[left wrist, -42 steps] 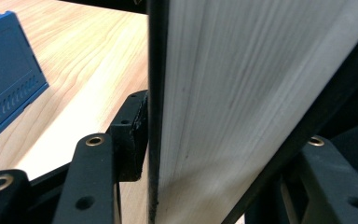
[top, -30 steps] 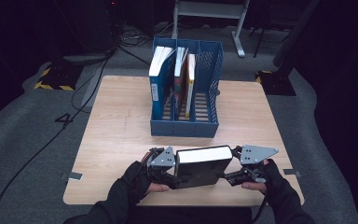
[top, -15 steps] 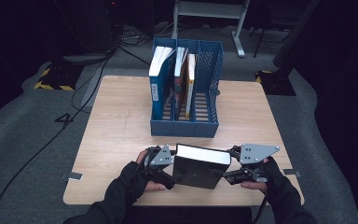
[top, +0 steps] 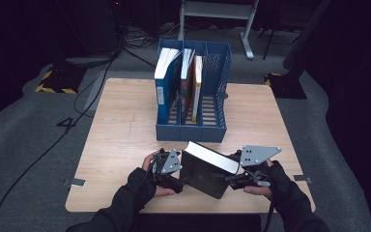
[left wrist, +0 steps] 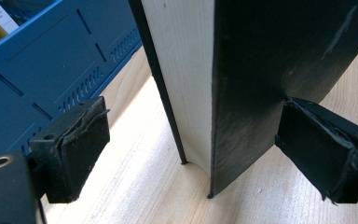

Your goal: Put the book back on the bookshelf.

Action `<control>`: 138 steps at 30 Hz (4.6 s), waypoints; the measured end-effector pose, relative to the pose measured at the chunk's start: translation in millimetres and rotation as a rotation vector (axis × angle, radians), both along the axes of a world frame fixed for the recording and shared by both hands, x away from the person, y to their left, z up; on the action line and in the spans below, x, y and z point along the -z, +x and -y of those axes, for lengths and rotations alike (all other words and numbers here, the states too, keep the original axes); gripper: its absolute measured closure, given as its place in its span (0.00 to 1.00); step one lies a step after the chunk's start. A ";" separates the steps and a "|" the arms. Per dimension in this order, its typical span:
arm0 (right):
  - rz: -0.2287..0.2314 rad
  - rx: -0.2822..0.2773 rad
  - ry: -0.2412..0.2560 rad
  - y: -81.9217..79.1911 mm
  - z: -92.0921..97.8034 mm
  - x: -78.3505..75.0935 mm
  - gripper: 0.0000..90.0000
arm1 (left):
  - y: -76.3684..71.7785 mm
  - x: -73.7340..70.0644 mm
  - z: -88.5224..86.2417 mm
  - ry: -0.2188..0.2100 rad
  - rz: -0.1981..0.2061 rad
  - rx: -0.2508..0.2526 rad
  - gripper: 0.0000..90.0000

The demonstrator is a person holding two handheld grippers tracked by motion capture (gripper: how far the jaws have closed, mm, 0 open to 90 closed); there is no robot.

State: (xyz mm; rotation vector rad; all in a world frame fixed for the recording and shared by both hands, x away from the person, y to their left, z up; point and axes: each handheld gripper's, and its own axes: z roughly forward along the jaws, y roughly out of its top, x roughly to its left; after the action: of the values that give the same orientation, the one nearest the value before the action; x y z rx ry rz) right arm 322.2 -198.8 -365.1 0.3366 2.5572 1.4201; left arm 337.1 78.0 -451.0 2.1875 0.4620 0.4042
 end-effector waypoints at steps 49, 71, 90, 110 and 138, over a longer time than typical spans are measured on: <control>-0.051 0.110 -0.020 2.6 -12.2 -7.5 0.58 | -11.0 50.2 -71.1 0.101 -0.224 -0.114 0.19; -0.020 0.177 -0.110 6.2 -6.5 -35.0 0.59 | -9.5 53.2 -72.0 0.074 -0.212 -0.123 0.16; -0.010 0.237 -0.118 12.9 11.4 -65.3 0.59 | -9.2 53.2 -71.8 0.074 -0.212 -0.121 0.16; 0.071 0.334 -0.080 19.0 32.8 -120.6 0.59 | -9.3 53.2 -71.8 0.074 -0.212 -0.122 0.16; 0.078 0.477 -0.037 68.7 25.1 -137.2 0.59 | -8.8 53.1 -71.8 0.076 -0.210 -0.120 0.16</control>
State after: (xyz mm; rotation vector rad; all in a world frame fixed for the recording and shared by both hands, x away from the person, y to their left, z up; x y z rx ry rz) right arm 390.9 -223.9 -227.9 0.8033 2.2308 1.1774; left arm 328.2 149.9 -504.1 2.2941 0.7051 0.2603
